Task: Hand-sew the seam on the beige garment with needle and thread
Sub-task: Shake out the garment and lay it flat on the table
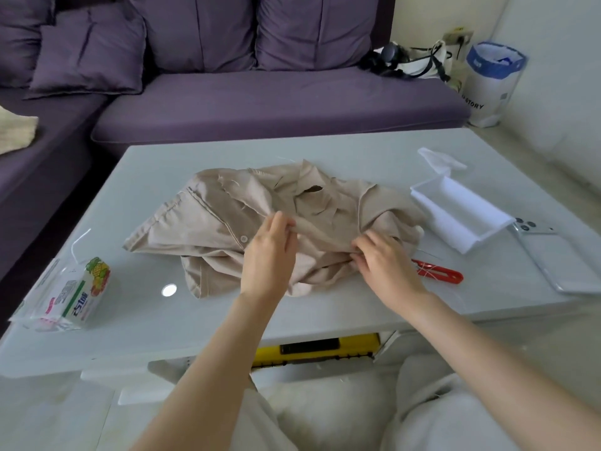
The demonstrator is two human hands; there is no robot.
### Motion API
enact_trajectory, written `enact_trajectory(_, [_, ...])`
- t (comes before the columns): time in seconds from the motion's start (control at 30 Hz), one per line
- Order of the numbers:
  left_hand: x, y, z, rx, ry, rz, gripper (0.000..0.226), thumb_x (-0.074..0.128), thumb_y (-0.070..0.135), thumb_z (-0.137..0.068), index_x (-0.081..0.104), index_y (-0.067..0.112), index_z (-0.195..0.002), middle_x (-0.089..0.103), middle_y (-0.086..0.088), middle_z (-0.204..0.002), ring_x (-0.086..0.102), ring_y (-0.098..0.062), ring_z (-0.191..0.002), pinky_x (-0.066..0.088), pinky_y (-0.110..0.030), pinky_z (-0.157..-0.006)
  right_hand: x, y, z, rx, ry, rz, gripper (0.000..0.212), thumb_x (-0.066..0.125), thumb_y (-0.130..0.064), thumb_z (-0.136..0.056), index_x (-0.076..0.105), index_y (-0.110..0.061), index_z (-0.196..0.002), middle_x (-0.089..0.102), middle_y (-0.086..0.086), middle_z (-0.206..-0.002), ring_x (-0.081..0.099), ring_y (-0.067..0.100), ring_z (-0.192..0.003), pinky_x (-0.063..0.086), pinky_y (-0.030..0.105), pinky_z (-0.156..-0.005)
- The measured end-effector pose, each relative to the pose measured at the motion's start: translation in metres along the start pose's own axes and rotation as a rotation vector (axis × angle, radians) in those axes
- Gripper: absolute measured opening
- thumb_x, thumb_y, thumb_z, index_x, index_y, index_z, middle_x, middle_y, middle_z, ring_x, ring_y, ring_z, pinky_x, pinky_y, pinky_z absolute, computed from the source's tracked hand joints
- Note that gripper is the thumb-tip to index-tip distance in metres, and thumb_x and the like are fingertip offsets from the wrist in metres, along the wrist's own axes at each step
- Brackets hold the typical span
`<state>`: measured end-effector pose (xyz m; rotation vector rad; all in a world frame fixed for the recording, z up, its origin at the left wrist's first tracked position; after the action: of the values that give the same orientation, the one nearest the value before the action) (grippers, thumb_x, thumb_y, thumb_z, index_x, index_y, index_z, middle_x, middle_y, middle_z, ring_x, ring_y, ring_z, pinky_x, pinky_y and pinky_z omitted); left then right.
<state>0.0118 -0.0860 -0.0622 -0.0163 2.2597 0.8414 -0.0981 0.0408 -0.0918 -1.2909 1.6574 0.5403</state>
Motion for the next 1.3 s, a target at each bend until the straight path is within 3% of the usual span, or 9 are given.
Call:
enact_trajectory(0.13, [0.017,-0.017,0.008,-0.05,-0.125,-0.353,0.031,0.053,-0.014,-0.072,0.061,0.0,-0.098,0.058,-0.015,-0.117,0.055,-0.035,-0.093,0.043,-0.038,-0.078,-0.004,0.012,0.011,0.07,0.035,-0.015,0.033,0.069,0.009,-0.074,0.058,-0.003,-0.102,0.057,0.012,-0.099,0.059,0.027,-0.085,0.047,0.027,-0.068])
enact_trajectory(0.23, [0.008,-0.006,0.011,-0.001,-0.075,-0.401,0.035,0.058,-0.012,-0.063,0.064,0.003,-0.094,0.061,-0.017,-0.108,0.056,-0.035,-0.08,0.046,-0.041,-0.069,-0.009,0.019,0.013,0.096,0.057,0.021,0.041,0.068,0.016,-0.068,0.058,-0.002,-0.104,0.057,0.012,-0.099,0.058,0.03,-0.091,0.045,0.029,-0.075])
enact_trajectory(0.33, [0.025,0.028,0.023,0.199,-0.216,-0.183,0.02,0.058,0.001,-0.078,0.063,0.008,-0.096,0.06,-0.008,-0.095,0.058,-0.031,-0.082,0.042,-0.034,-0.07,-0.015,0.03,0.012,0.124,0.076,0.076,0.048,0.066,0.017,-0.066,0.058,-0.006,-0.107,0.056,0.01,-0.105,0.056,0.031,-0.094,0.047,0.039,-0.084])
enact_trajectory(0.5, [0.077,0.026,0.05,0.19,-0.552,-0.331,0.035,0.057,0.042,-0.091,0.051,0.022,-0.119,0.054,0.007,-0.118,0.048,-0.015,-0.112,0.027,-0.026,-0.091,-0.019,0.052,0.011,0.273,0.017,0.051,0.041,0.064,-0.005,-0.085,0.052,-0.011,-0.124,0.051,0.005,-0.127,0.055,0.029,-0.099,0.044,0.033,-0.059])
enact_trajectory(0.63, [0.077,0.023,0.042,0.143,-0.498,-0.37,0.022,0.05,0.025,-0.096,0.056,0.019,-0.116,0.058,0.004,-0.116,0.051,-0.019,-0.107,0.025,-0.026,-0.083,-0.012,0.068,0.015,0.333,-0.045,0.039,0.017,0.056,-0.019,-0.093,0.06,-0.01,-0.108,0.056,0.004,-0.11,0.056,0.028,-0.092,0.039,0.031,-0.058])
enact_trajectory(0.77, [0.062,0.032,0.035,0.085,-0.377,-0.205,0.019,0.044,0.018,-0.099,0.061,0.01,-0.098,0.062,-0.004,-0.092,0.056,-0.028,-0.086,0.023,-0.027,-0.066,-0.033,0.062,0.013,0.262,0.12,-0.06,0.01,0.058,-0.011,-0.092,0.062,-0.002,-0.089,0.057,0.012,-0.091,0.056,0.032,-0.076,0.041,0.034,-0.054])
enact_trajectory(0.9, [0.04,0.044,0.025,0.069,-0.191,0.032,0.018,0.05,0.014,-0.097,0.063,0.004,-0.089,0.059,-0.005,-0.082,0.054,-0.025,-0.072,0.042,-0.036,-0.059,-0.052,0.071,0.019,0.306,0.202,-0.047,0.012,0.055,-0.007,-0.092,0.062,0.0,-0.099,0.057,0.015,-0.094,0.055,0.03,-0.073,0.035,0.029,-0.057])
enact_trajectory(1.03, [0.049,0.05,0.031,0.127,-0.27,-0.032,0.015,0.053,0.012,-0.094,0.065,0.005,-0.087,0.06,-0.004,-0.082,0.054,-0.023,-0.07,0.045,-0.037,-0.057,-0.03,0.092,0.031,0.436,-0.04,0.095,0.03,0.05,-0.009,-0.094,0.055,-0.006,-0.123,0.054,0.01,-0.112,0.057,0.03,-0.089,0.04,0.031,-0.063])
enact_trajectory(1.3, [0.067,0.058,0.041,0.194,-0.357,-0.037,0.013,0.06,0.007,-0.088,0.072,0.009,-0.094,0.064,-0.007,-0.086,0.058,-0.027,-0.08,0.047,-0.036,-0.07,-0.009,-0.012,0.033,-0.061,-0.208,-0.103,0.032,0.068,-0.013,-0.083,0.059,-0.01,-0.114,0.058,0.0,-0.11,0.062,0.019,-0.074,0.033,0.02,-0.05])
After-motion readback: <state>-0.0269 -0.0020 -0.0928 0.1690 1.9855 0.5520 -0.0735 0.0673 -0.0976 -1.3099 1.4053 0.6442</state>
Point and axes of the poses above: each hand's wrist, its own z-axis away from the middle knuckle, its own x-axis out of the palm, y = z × x, the point moved 10 cm from there along -z, towards the middle knuckle
